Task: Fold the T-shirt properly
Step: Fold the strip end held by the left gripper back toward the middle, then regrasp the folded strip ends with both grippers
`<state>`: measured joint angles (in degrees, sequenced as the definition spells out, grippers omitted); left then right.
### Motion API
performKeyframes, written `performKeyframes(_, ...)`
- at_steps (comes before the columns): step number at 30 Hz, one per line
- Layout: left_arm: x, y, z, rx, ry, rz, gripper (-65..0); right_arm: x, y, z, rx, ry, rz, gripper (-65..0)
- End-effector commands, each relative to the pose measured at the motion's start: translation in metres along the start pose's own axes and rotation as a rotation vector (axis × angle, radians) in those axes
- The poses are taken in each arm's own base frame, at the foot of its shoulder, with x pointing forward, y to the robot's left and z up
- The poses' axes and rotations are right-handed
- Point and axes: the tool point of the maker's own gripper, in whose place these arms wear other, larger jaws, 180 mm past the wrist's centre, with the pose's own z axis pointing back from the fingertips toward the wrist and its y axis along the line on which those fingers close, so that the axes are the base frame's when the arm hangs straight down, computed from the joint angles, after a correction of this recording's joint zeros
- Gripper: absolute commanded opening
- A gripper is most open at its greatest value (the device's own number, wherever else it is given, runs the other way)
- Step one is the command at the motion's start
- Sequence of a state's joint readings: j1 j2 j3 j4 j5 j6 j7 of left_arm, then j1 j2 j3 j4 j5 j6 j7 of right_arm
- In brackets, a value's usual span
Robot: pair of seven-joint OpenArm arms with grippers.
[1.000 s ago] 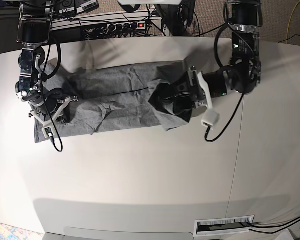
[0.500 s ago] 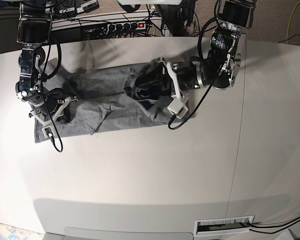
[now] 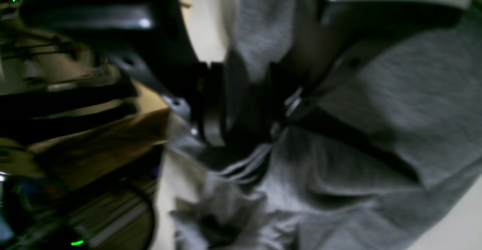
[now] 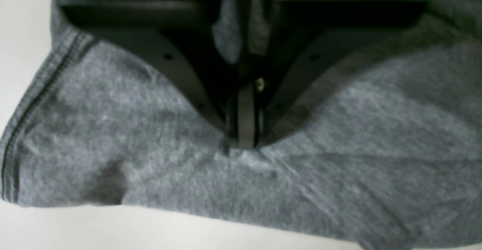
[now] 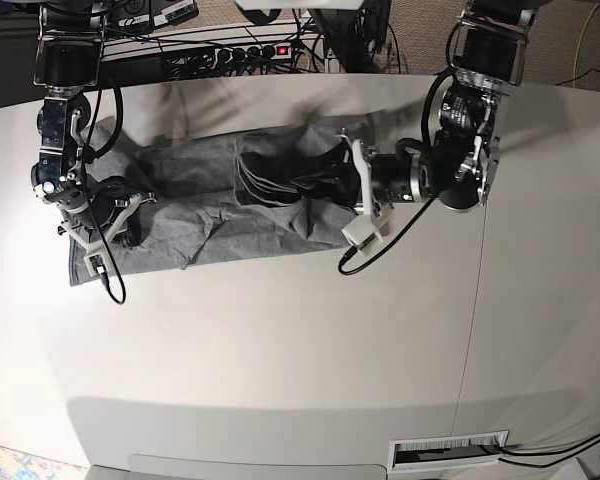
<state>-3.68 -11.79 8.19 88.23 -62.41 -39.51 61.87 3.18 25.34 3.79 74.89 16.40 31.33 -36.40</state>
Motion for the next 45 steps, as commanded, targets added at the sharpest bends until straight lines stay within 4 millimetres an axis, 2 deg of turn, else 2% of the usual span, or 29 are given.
performKeyframes(1,0.022,-0.006,0.007,-0.035,-0.071,-0.023,-50.5,-0.023,0.003,0.0,0.01,0.107,0.029,-65.0)
performKeyframes(4,0.026,-0.009,0.022,-0.054,-0.07,-0.018,-54.1,-0.023,0.003,0.0,0.009,0.107,0.029,-65.0)
performKeyframes(7,0.034,-0.006,0.031,-0.044,-0.103,-0.014,-54.9,-0.023,0.003,0.0,0.009,0.107,0.028,-65.0)
performKeyframes(11,0.035,-0.004,0.032,-0.033,-0.111,-0.015,-56.3,-0.023,0.003,0.0,0.009,0.107,0.029,-65.0)
performKeyframes(15,0.03,0.007,0.032,0.033,-0.118,-0.022,-65.0,-0.023,0.003,0.0,0.009,0.111,0.028,-65.0)
performKeyframes(16,0.029,0.011,0.032,0.056,-0.128,-0.023,-65.0,-0.024,0.003,0.001,0.009,0.117,0.028,-65.0)
performKeyframes(18,0.022,0.021,0.032,0.116,-0.124,-0.036,-65.0,-0.023,0.003,0.002,0.009,0.134,0.03,-65.0)
performKeyframes(22,-0.004,0.042,0.034,0.243,-0.034,-0.042,-65.0,-0.014,0.001,0.011,-0.006,0.157,0.06,-65.0)
performKeyframes(27,-0.023,0.066,0.042,0.394,0.024,0.063,-65.0,0.013,-0.008,0.03,-0.024,0.093,0.023,-65.0)
performKeyframes(30,-0.035,0.079,0.048,0.478,0.075,0.071,-65.0,0.022,-0.024,0.047,-0.072,0.084,0.005,-65.0)
performKeyframes(34,-0.054,0.099,0.064,0.621,0.175,0.051,-65.0,0.026,-0.056,0.076,-0.171,0.081,-0.045,-65.0)
performKeyframes(35,-0.056,0.103,0.067,0.645,0.192,0.043,-65.0,0.027,-0.065,0.083,-0.197,0.075,-0.062,-63.8)
performKeyframes(41,-0.058,0.112,0.079,0.703,0.209,0.033,-65.0,0.017,-0.091,0.113,-0.216,0.108,-0.118,-42.6)
performKeyframes(45,-0.061,0.117,0.091,0.725,0.231,0.021,-65.0,0.007,-0.092,0.117,-0.213,0.129,-0.107,-40.1)
